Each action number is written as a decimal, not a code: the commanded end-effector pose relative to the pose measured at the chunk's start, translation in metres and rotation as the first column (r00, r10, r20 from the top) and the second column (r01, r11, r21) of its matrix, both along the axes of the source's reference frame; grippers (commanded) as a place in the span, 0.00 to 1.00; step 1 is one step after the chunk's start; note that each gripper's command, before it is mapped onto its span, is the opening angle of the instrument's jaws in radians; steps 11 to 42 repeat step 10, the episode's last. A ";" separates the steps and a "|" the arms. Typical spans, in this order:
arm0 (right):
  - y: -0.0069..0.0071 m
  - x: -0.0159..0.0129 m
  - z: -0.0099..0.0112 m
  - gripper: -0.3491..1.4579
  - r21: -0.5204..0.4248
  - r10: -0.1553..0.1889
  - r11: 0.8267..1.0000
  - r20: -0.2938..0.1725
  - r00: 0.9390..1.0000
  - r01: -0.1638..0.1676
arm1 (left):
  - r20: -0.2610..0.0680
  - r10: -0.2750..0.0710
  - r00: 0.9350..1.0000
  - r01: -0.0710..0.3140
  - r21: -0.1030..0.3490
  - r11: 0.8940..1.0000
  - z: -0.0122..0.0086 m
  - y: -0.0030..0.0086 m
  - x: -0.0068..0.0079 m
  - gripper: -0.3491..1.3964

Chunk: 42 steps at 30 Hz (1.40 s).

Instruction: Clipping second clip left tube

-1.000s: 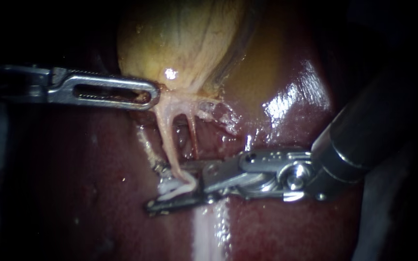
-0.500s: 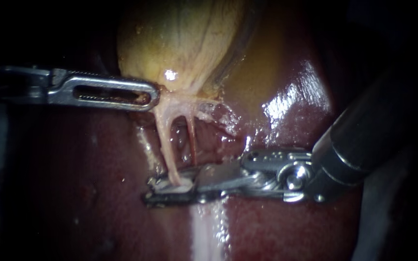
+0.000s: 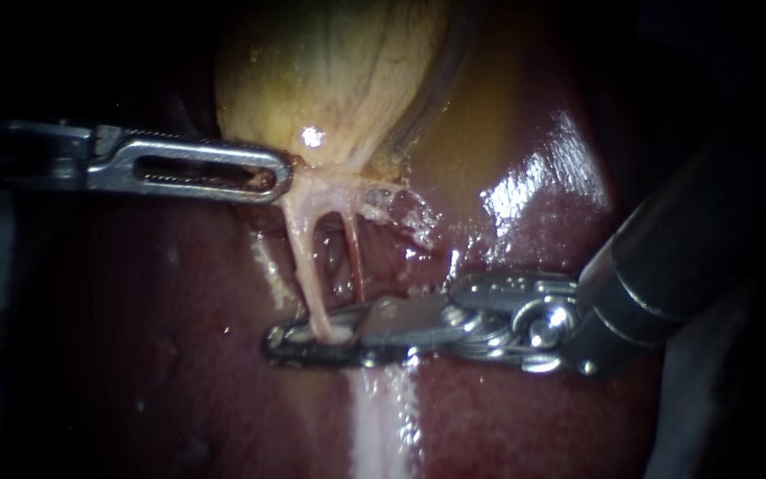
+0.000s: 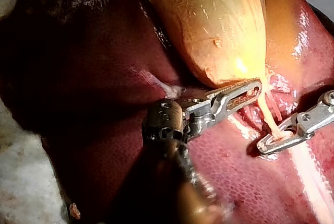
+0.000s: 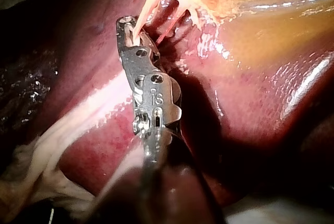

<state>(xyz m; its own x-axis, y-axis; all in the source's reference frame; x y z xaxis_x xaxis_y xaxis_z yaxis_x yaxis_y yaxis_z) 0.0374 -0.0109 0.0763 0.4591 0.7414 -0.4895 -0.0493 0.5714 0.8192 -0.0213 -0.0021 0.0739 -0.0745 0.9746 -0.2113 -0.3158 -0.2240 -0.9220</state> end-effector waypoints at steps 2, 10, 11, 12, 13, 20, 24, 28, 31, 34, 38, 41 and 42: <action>0.0000 0.0000 0.0002 0.00 -0.001 -0.001 1.000 0.000 1.000 0.001 | 0.001 0.001 1.000 -0.001 0.000 1.000 0.0000 0.0000 0.0000 0.00; 0.0001 -0.0001 0.0004 0.00 0.003 0.000 1.000 0.004 1.000 0.000 | 0.001 0.001 1.000 -0.001 0.000 1.000 0.0000 0.0000 0.0000 0.00; 0.0001 -0.0001 0.0004 0.00 0.003 0.000 1.000 0.004 1.000 0.000 | 0.001 0.001 1.000 -0.001 0.000 1.000 0.0000 0.0000 0.0000 0.00; 0.0001 -0.0001 0.0004 0.00 0.003 0.000 1.000 0.004 1.000 0.000 | 0.001 0.001 1.000 -0.001 0.000 1.000 0.0000 0.0000 0.0000 0.00; 0.0001 -0.0001 0.0004 0.00 0.003 0.000 1.000 0.004 1.000 0.000 | 0.001 0.001 1.000 -0.001 0.000 1.000 0.0000 0.0000 0.0000 0.00; 0.0001 -0.0001 0.0004 0.00 0.003 0.000 1.000 0.004 1.000 0.000 | 0.001 0.001 1.000 -0.001 0.000 1.000 0.0000 0.0000 0.0000 0.00; 0.0001 -0.0001 0.0004 0.00 0.003 0.000 1.000 0.004 1.000 0.000 | 0.001 0.001 1.000 -0.001 0.000 1.000 0.0000 0.0000 0.0000 0.00; 0.0001 -0.0001 0.0004 0.00 0.003 0.000 1.000 0.004 1.000 0.000 | 0.001 0.001 1.000 -0.001 0.000 1.000 0.0000 0.0000 0.0000 0.00; 0.0001 -0.0001 0.0004 0.00 0.003 0.000 1.000 0.004 1.000 0.000 | 0.001 0.001 1.000 -0.001 0.000 1.000 0.0000 0.0000 0.0000 0.00; 0.0001 -0.0001 0.0004 0.00 0.003 0.000 1.000 0.004 1.000 0.000 | 0.001 0.001 1.000 -0.001 0.000 1.000 0.0000 0.0000 0.0000 0.00; 0.0001 -0.0001 0.0004 0.00 0.003 0.000 1.000 0.004 1.000 0.000 | 0.001 0.001 1.000 -0.001 0.000 1.000 0.0000 0.0000 0.0000 0.00; 0.0001 -0.0001 0.0004 0.00 0.003 0.000 1.000 0.004 1.000 0.000 | 0.001 0.001 1.000 -0.001 0.000 1.000 0.0000 0.0000 0.0000 0.00; 0.0001 -0.0001 0.0004 0.00 0.003 0.000 1.000 0.004 1.000 0.000 | 0.001 0.001 1.000 -0.001 0.000 1.000 0.0000 0.0000 0.0000 0.00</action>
